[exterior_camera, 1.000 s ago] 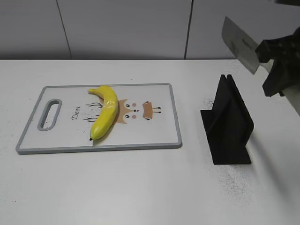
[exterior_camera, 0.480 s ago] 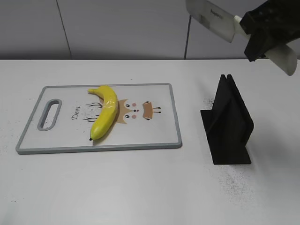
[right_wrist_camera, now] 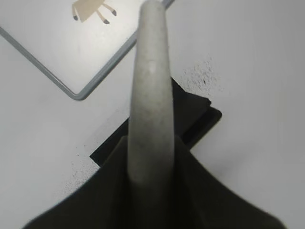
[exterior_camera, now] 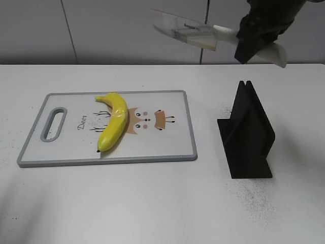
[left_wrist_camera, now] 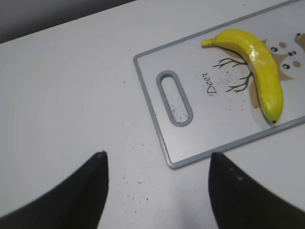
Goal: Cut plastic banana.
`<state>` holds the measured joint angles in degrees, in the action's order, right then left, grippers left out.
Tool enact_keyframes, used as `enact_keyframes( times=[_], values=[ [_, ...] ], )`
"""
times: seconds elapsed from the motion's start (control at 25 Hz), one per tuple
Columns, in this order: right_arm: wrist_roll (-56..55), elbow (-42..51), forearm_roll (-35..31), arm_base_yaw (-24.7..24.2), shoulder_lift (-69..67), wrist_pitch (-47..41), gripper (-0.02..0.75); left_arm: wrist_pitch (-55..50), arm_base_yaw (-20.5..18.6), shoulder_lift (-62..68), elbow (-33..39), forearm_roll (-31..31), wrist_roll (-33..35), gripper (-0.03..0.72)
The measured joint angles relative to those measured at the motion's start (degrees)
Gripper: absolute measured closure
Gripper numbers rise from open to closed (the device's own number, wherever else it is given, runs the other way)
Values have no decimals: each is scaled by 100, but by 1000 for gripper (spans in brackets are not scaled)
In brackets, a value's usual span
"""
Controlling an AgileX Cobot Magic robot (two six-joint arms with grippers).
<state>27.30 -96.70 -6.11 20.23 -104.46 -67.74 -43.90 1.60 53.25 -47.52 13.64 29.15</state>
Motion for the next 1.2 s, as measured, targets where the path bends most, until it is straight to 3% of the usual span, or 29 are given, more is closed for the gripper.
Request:
enact_keyframes(
  times=[0.2,0.68,0.88,1.08,1.2],
  values=[
    [944,-568,-375,7,-607,-39,580,-279,0,1218,-941,629,1149,81],
    [2963,-1733,-787,456,-1808,-177,580,-2035,47,3616,-3117,2059,4419,100],
    [3805,-1899,-994,571,-2095,-181,580,-2161,447,4251,-3762,2063,4945,105],
    [4261,-1979,-1132,637,-2226,-197,580,-2177,917,4831,-4243,1703,5047,107],
    [4287,-1990,-1126,637,-2263,-197,580,-2099,1001,5123,-4303,1578,5062,114]
  ],
)
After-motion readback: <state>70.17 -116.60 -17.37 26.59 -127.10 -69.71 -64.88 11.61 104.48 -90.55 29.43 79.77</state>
